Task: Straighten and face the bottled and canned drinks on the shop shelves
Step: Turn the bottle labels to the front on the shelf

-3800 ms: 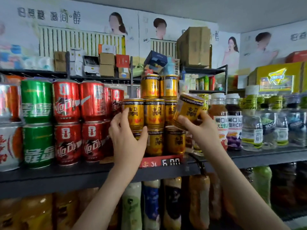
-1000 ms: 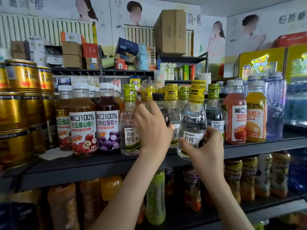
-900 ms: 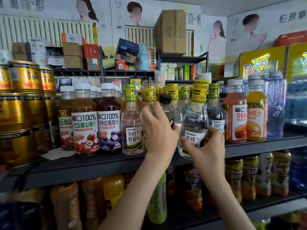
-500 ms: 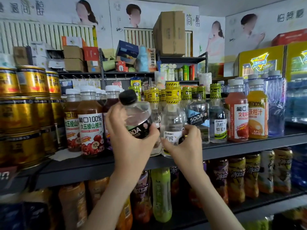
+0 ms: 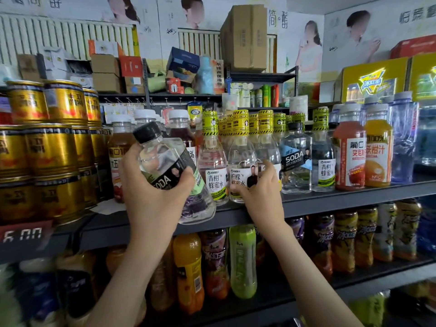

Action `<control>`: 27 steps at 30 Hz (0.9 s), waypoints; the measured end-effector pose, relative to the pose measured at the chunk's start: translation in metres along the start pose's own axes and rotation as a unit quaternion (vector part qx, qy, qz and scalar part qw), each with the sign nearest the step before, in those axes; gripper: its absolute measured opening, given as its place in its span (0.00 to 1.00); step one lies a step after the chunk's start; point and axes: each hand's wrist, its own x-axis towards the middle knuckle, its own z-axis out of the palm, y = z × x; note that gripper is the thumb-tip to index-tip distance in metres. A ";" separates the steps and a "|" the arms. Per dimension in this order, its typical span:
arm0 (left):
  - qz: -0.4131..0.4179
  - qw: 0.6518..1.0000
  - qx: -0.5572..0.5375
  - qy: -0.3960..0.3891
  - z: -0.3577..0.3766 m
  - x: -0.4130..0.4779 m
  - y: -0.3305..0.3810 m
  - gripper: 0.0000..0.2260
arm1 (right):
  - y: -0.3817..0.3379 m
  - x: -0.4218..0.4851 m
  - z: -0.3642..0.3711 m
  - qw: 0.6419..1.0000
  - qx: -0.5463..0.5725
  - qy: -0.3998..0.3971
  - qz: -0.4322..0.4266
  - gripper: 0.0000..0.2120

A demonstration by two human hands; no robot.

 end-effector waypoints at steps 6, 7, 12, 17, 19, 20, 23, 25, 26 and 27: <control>-0.012 0.997 -0.010 -0.076 0.021 -0.016 0.001 0.32 | 0.031 -0.010 -0.034 0.996 -0.047 0.072 0.020 0.25; -0.010 0.996 -0.016 -0.088 0.027 -0.020 0.002 0.32 | 0.040 -0.010 -0.042 0.995 -0.055 0.075 0.027 0.24; 0.000 0.990 -0.027 -0.136 0.067 -0.043 0.016 0.35 | 0.065 -0.005 -0.091 0.995 0.014 0.065 0.068 0.18; 0.027 0.988 -0.010 -0.154 0.120 -0.062 0.039 0.32 | 0.052 -0.005 -0.127 0.969 0.194 -0.151 -0.003 0.19; 0.029 0.989 -0.012 -0.143 0.144 -0.071 0.049 0.31 | 0.057 -0.001 -0.132 0.967 0.149 -0.201 -0.047 0.22; 0.026 0.990 -0.009 -0.140 0.156 -0.075 0.054 0.31 | 0.063 0.002 -0.135 0.967 0.145 -0.202 -0.064 0.19; 0.037 0.987 0.028 -0.154 0.193 -0.087 0.069 0.31 | 0.092 0.012 -0.147 0.968 0.177 -0.166 -0.066 0.16; 0.052 0.981 0.052 -0.178 0.214 -0.091 0.075 0.33 | 0.112 0.019 -0.157 0.969 0.192 -0.150 -0.051 0.19; 0.048 0.978 0.062 -0.192 0.223 -0.093 0.078 0.34 | 0.121 0.022 -0.162 0.967 0.202 -0.146 -0.043 0.17; 0.038 0.975 0.067 -0.206 0.229 -0.093 0.080 0.36 | 0.128 0.025 -0.166 0.966 0.212 -0.143 -0.035 0.15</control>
